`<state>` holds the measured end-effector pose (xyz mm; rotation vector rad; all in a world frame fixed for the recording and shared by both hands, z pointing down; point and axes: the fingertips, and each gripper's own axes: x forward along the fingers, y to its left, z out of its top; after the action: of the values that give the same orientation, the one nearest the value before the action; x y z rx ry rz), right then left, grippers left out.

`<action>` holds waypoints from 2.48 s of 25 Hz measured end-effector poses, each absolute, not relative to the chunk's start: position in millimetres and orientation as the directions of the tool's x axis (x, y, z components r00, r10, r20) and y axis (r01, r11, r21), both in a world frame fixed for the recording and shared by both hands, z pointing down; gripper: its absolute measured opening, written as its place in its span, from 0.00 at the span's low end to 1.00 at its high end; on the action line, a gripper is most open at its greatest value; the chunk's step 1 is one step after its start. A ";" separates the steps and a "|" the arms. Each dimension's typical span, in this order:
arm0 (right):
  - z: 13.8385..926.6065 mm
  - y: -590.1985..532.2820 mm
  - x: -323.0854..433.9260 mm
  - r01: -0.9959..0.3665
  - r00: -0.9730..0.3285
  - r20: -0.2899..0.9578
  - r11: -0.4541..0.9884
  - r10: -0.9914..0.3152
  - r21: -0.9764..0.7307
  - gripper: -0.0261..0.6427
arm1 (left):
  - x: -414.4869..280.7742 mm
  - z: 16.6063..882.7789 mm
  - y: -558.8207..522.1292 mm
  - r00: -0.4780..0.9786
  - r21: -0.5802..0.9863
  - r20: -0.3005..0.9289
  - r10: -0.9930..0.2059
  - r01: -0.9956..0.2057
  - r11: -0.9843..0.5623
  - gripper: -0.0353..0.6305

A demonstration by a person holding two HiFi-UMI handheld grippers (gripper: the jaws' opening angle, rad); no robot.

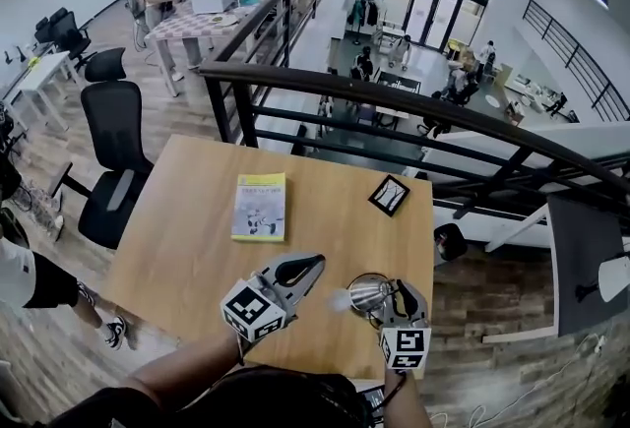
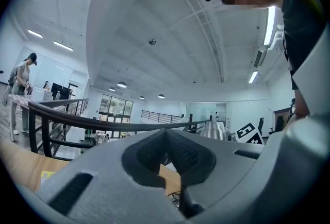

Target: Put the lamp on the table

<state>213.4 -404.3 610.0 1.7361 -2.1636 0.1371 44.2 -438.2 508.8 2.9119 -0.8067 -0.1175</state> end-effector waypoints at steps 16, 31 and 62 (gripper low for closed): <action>569.4 -350.1 194.6 -0.975 -0.141 0.268 0.181 -0.953 0.131 0.11 | 8.0 488.1 -388.0 0.851 0.132 -0.100 -0.515 -0.502 -0.855 0.06; 487.1 -310.8 185.5 -0.953 -0.261 0.139 0.278 -0.955 0.122 0.06 | 33.0 470.0 -345.0 0.847 0.137 -0.147 -0.512 -0.495 -0.858 0.06; 490.7 -64.0 232.8 -0.905 -0.409 0.126 0.419 -0.904 0.077 0.06 | 117.6 456.7 -77.4 0.810 0.110 -0.148 -0.567 -0.556 -0.824 0.06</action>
<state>232.8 -64.0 490.7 1.6174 -2.5193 0.0049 117.6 -77.4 456.7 2.9300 -0.9099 -0.2692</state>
